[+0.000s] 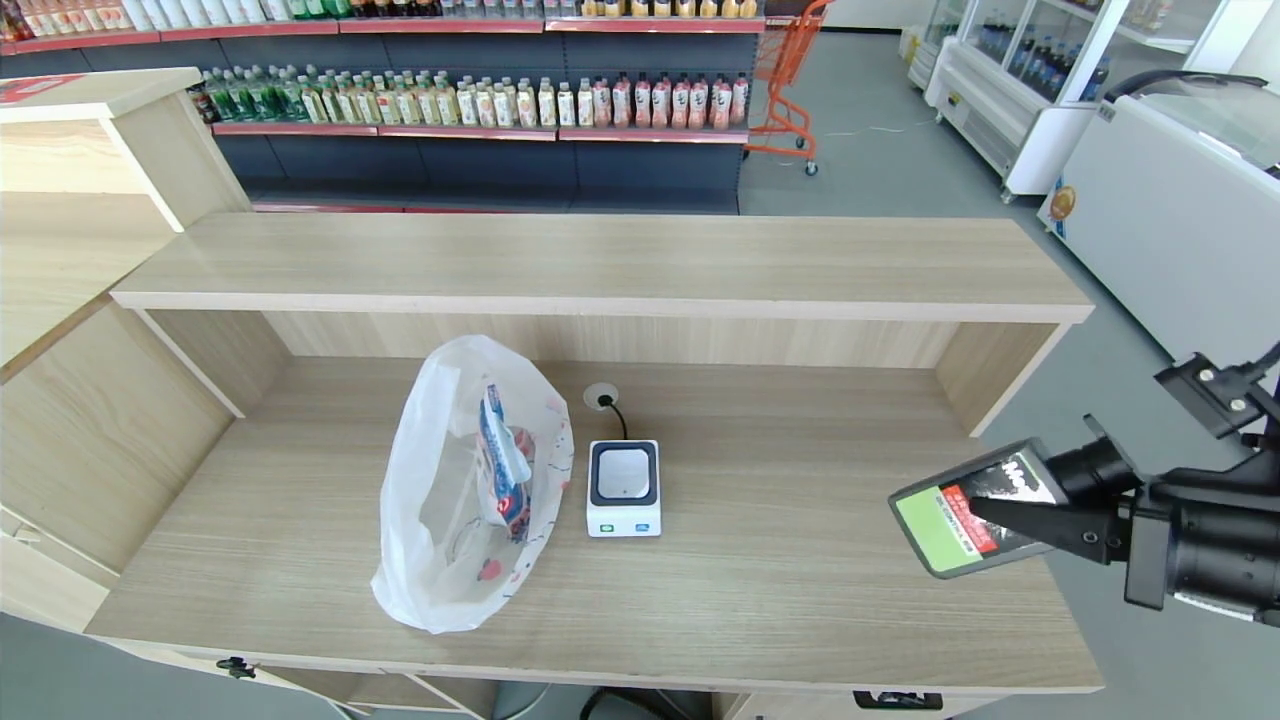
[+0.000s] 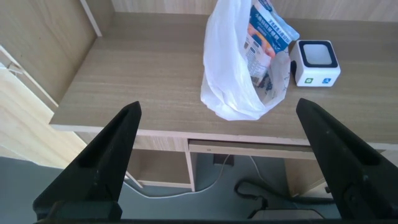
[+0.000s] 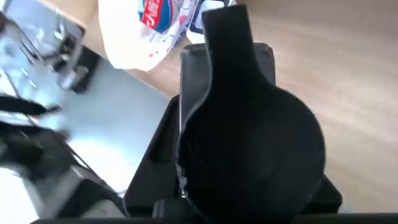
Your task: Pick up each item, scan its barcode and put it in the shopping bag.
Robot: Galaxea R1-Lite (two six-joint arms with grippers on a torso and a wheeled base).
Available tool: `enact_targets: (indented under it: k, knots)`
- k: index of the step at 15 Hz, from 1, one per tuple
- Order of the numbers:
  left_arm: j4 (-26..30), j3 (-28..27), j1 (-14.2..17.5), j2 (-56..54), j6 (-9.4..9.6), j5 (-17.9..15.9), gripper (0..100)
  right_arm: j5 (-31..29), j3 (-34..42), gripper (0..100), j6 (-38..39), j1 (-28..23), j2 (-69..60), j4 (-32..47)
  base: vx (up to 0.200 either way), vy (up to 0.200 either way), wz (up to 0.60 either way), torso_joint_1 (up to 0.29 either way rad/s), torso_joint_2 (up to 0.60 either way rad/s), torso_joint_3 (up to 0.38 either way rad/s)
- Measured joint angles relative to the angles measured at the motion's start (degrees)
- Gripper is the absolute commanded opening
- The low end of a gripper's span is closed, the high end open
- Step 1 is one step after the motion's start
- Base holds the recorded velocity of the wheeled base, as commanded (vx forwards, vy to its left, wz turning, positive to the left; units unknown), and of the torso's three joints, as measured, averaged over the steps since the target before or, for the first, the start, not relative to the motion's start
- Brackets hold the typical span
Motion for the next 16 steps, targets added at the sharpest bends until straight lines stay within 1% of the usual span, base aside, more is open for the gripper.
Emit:
enact_targets:
  k: [2, 3, 4, 6, 7, 12, 16]
  knots:
    - [0.0, 0.0, 0.0, 0.0, 0.0, 0.0, 100, -5.89, -0.38, 0, 19.21, 3.17, 0.39, -0.2, 0.0, 0.0, 0.0, 0.0, 0.0, 0.0]
    - [0.0, 0.0, 0.0, 0.0, 0.0, 0.0, 100, -9.42, -0.57, 0, 26.88, 5.88, 0.8, -0.74, 0.0, 0.0, 0.0, 0.0, 0.0, 0.0]
    - [0.0, 0.0, 0.0, 0.0, 0.0, 0.0, 100, -12.79, -0.61, 0, 31.72, 8.58, 1.22, -1.54, 0.0, 0.0, 0.0, 0.0, 0.0, 0.0]
    - [0.0, 0.0, 0.0, 0.0, 0.0, 0.02, 100, -17.6, -0.61, 0, 35.72, 12.25, 1.99, -2.27, 0.0, 0.0, 0.0, 0.0, 0.0, 0.0]
    - [0.0, 0.0, 0.0, 0.0, 0.0, 0.02, 100, -18.68, -0.59, 0, 36.43, 13.43, 2.16, -2.33, 0.0, 0.0, 0.0, 0.0, 0.0, 0.0]
    - [0.0, 0.0, 0.0, 0.0, 0.06, 0.0, 100, -19.09, 0.13, 0, 36.56, 14.45, 2.13, -2.3, 0.0, 0.0, 0.0, 0.0, 0.0, 0.0]
    - [0.0, 0.0, 0.02, 0.0, 0.06, 0.02, 100, -19.19, 0.8, 0, 36.58, 14.34, 2.18, -2.27, 0.0, 0.2, 0.0, -0.001, 0.0, -0.001]
